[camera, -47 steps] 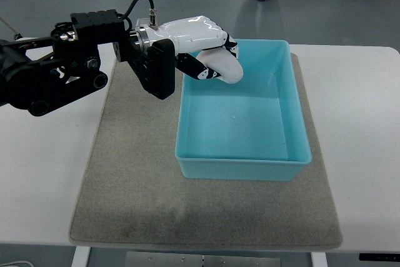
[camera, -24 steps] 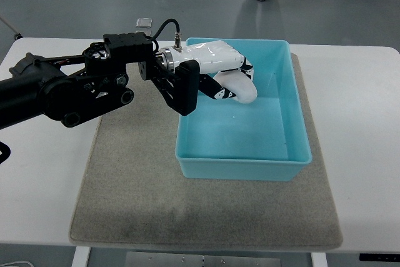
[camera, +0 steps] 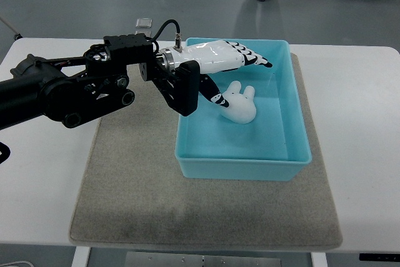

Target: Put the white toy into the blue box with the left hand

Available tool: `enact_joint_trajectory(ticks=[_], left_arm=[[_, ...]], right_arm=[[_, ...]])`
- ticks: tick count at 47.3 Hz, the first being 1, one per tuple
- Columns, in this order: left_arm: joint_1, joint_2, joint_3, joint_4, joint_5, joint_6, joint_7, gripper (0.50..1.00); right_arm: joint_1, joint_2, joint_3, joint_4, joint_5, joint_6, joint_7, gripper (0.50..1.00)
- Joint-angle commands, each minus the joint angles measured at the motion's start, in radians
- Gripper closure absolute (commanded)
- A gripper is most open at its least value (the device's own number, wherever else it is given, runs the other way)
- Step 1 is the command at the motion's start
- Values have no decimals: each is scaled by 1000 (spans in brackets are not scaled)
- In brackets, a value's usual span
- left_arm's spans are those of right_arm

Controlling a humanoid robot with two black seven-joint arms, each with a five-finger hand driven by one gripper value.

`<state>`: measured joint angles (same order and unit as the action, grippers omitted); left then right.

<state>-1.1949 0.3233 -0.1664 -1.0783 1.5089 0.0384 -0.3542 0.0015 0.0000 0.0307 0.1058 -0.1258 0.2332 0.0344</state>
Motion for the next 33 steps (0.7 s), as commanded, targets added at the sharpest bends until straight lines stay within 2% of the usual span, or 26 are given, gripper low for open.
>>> enact_joint_trajectory(ticks=[1, 12, 23, 27, 33], left_arm=[[-3, 5, -1, 0, -90, -9, 0, 549], [-5, 26, -8, 11, -320, -14, 1, 540], [-11, 29, -16, 106, -556, -14, 1, 534], [-14, 42, -16, 121, -634, -14, 1, 510], [-15, 56, -16, 133, -771, -18, 1, 508]], right_arm=[[0, 0, 0, 0, 0, 0, -1, 564], [0, 0, 0, 0, 0, 0, 1, 564], [0, 0, 2, 0, 0, 0, -1, 564], [0, 0, 0, 0, 0, 0, -1, 564], [0, 0, 0, 0, 0, 0, 1, 564]])
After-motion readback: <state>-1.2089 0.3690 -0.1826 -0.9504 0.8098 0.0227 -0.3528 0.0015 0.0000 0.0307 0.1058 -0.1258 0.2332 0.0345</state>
